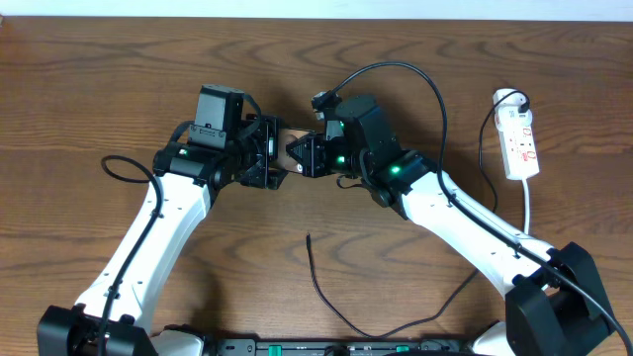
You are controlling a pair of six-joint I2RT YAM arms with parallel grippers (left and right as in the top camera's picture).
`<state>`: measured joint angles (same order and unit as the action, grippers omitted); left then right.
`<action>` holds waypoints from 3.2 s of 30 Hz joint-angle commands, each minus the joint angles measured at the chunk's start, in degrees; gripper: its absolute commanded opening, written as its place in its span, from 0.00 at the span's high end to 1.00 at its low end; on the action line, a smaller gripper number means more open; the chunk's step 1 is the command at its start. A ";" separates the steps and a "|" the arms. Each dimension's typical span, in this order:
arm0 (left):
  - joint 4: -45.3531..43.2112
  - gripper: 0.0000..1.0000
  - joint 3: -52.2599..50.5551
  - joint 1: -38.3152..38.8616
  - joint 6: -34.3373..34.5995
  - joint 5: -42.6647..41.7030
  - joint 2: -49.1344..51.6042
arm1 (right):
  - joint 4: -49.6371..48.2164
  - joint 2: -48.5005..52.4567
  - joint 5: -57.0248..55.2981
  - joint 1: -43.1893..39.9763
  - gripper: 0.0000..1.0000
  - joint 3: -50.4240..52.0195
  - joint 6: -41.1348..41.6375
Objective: Plug charger to phone and switch on socket
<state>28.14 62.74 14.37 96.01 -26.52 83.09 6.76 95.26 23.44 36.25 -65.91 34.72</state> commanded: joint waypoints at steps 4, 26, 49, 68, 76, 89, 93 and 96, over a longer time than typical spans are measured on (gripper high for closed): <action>-0.15 0.11 0.96 0.17 -2.14 0.00 -0.85 | 0.79 0.50 0.00 -1.40 0.99 -0.90 -0.04; -2.34 0.10 0.96 -7.39 -14.38 -10.32 -0.85 | 3.10 0.48 2.89 -12.57 0.99 -0.90 41.62; -14.21 0.10 0.96 -11.19 -8.02 -10.29 -0.79 | -18.29 0.48 14.51 -6.82 0.99 -0.90 78.79; -16.98 0.57 0.96 -11.19 -6.10 -10.29 -0.79 | -23.71 0.48 13.57 -4.20 0.99 -0.90 82.82; -17.00 0.93 0.96 -11.04 -6.14 -9.46 -0.72 | -23.69 0.48 12.11 -2.32 0.99 -0.90 82.64; -16.94 0.92 0.96 -11.04 -6.36 -8.55 -0.72 | -23.74 0.48 11.19 -1.70 0.84 -0.90 82.44; -16.94 0.93 0.96 -11.34 -6.67 -8.41 -0.72 | -23.93 0.48 11.19 -1.70 0.17 -0.90 82.44; -16.92 0.93 0.96 -12.17 -7.69 -8.44 -0.72 | -24.17 0.48 11.19 -1.86 0.01 -0.90 82.47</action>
<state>11.75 62.76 3.05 89.56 -34.76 83.11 -17.21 96.18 34.04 34.30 -65.87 117.47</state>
